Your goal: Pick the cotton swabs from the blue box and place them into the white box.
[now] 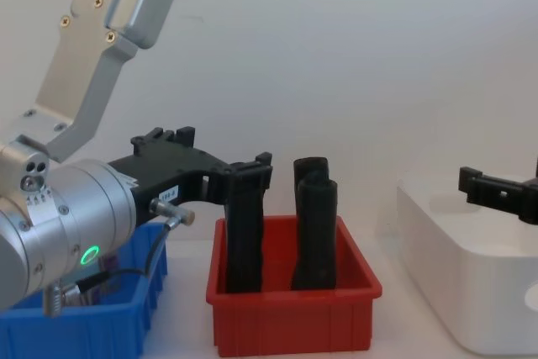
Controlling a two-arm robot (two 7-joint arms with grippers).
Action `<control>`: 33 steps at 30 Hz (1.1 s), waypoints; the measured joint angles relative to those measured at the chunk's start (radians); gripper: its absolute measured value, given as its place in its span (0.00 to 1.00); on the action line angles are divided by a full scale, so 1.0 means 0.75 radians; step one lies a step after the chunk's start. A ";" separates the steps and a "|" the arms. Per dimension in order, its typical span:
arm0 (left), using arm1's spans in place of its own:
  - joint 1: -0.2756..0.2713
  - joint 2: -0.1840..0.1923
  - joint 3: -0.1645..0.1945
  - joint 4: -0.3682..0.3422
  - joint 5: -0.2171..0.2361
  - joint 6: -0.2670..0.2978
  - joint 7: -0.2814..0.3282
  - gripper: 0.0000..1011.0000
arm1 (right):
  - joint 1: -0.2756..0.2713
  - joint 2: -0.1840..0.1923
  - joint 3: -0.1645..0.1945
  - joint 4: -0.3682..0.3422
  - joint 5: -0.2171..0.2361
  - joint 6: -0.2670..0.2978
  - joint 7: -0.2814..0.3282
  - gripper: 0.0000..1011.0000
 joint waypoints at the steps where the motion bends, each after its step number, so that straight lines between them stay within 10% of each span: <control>1: 0.000 0.000 0.000 0.000 0.000 0.000 0.000 0.99 | 0.000 0.000 0.000 0.000 0.000 0.000 0.000 0.99; 33: 0.000 0.000 0.000 0.000 0.000 0.000 0.000 0.99 | 0.000 0.000 0.000 0.000 0.000 0.000 0.000 0.99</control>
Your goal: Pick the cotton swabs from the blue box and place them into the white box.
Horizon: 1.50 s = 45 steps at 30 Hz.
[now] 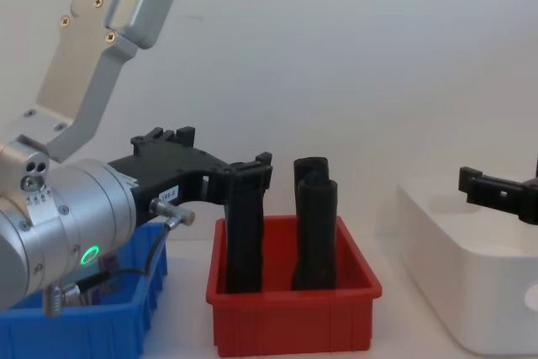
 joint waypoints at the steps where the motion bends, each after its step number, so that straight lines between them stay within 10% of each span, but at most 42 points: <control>1: 0.000 0.000 0.000 0.000 0.000 0.000 0.000 0.99 | 0.000 0.000 0.000 0.000 0.000 0.000 0.000 0.99; 45: 0.000 0.000 0.000 0.000 0.000 0.000 0.000 0.99 | 0.000 0.000 0.000 0.000 0.000 0.000 0.000 0.99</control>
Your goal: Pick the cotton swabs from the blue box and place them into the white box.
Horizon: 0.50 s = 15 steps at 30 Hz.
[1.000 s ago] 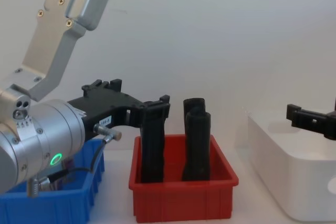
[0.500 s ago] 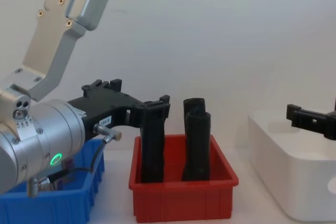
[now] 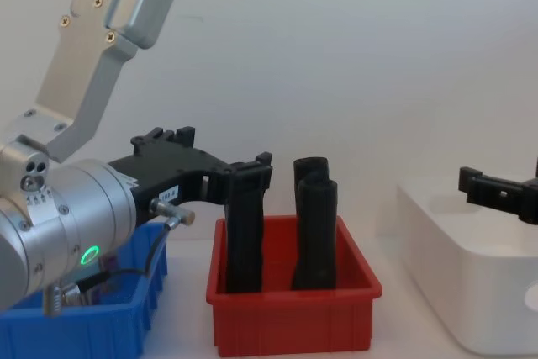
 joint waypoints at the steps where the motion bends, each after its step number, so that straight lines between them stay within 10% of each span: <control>1: 0.000 0.000 0.000 0.000 0.000 0.000 0.000 0.99 | 0.000 0.000 0.000 0.000 0.000 0.000 0.000 0.99; 15: -0.007 -0.001 -0.025 0.016 -0.038 0.031 0.021 0.99 | 0.000 0.000 0.000 0.000 0.000 0.000 0.000 0.99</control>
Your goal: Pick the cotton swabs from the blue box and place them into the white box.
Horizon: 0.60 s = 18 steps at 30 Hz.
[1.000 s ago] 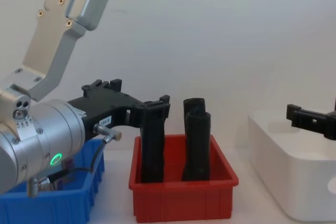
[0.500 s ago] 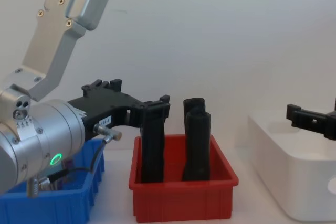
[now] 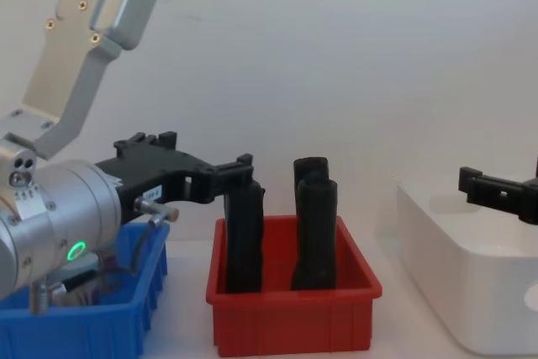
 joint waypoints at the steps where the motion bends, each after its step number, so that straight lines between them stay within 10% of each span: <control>1: -0.001 0.001 -0.003 0.002 -0.004 0.002 0.002 0.99 | 0.000 0.000 0.000 0.000 0.000 0.000 0.000 0.99; 18: -0.061 0.017 -0.090 0.093 -0.129 0.133 0.024 0.99 | 0.000 0.000 0.000 0.000 0.000 0.000 0.000 0.99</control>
